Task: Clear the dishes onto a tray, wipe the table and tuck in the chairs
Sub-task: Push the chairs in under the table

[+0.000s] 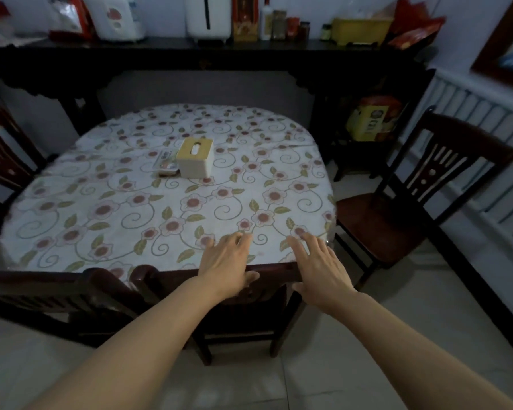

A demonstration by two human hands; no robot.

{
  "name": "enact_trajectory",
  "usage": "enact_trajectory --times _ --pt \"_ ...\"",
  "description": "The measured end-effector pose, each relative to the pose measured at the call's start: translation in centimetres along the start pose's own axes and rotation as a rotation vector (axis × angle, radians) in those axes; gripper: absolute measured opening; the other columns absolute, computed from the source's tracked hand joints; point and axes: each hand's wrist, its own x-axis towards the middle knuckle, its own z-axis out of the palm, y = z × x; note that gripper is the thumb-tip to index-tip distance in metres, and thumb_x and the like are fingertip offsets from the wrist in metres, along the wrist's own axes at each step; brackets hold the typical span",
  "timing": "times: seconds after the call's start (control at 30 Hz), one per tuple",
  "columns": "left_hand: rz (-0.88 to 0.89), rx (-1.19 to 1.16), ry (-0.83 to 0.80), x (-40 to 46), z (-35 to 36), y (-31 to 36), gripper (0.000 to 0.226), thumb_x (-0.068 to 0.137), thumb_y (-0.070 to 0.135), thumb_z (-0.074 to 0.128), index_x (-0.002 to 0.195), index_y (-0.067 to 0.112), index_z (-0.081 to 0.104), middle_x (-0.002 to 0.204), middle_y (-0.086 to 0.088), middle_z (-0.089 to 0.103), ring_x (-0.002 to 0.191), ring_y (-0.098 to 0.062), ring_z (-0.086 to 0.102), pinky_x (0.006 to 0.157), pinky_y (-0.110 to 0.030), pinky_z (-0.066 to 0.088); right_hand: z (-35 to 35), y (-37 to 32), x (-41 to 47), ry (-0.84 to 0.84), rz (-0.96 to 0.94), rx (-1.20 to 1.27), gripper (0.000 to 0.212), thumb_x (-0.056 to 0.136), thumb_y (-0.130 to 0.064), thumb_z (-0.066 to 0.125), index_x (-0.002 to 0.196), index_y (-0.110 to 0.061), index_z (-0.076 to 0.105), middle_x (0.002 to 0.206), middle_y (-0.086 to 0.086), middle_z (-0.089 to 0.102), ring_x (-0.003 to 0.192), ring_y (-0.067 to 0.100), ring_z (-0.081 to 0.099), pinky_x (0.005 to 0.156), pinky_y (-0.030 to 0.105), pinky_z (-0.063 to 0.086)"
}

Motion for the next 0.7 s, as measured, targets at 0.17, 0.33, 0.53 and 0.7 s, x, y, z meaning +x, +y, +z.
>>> enact_trajectory --times 0.17,0.33,0.53,0.7 --pt "0.077 0.013 0.03 2.2 -2.0 5.8 0.076 0.084 0.052 0.056 0.142 0.018 0.022 0.144 -0.004 0.038 0.132 -0.024 0.035 0.105 -0.044 0.024 -2.9 3.9 -1.8 0.065 0.028 0.005 0.086 0.079 -0.027 0.071 0.145 -0.021 0.017 0.148 0.007 0.019 0.138 0.026 0.02 0.11 0.036 0.027" --pt "0.074 -0.005 0.056 4.8 -3.2 13.5 0.075 0.085 0.05 0.054 0.143 0.018 0.02 0.146 -0.005 0.036 0.134 -0.025 0.033 0.107 -0.045 0.023 -5.4 11.5 -3.5 0.124 0.05 0.016 0.08 0.081 -0.025 0.068 0.144 -0.021 0.019 0.146 0.007 0.022 0.137 0.025 0.022 0.108 0.034 0.029" --pt "0.021 -0.04 0.057 7.9 -3.5 23.6 0.073 0.084 0.045 0.059 0.142 0.021 0.021 0.145 -0.005 0.037 0.131 -0.024 0.036 0.105 -0.042 0.027 -7.6 22.3 -6.3 0.125 0.086 0.022 0.086 0.079 -0.032 0.071 0.146 -0.021 0.018 0.146 0.006 0.024 0.134 0.024 0.028 0.107 0.035 0.032" --pt "0.026 -0.049 0.048 10.9 -3.9 31.2 0.074 0.085 0.047 0.057 0.143 0.02 0.019 0.144 -0.004 0.037 0.132 -0.024 0.036 0.105 -0.043 0.025 -9.7 30.5 -7.7 0.119 0.098 0.019 0.086 0.078 -0.032 0.071 0.146 -0.022 0.018 0.148 0.006 0.022 0.135 0.024 0.028 0.108 0.036 0.033"
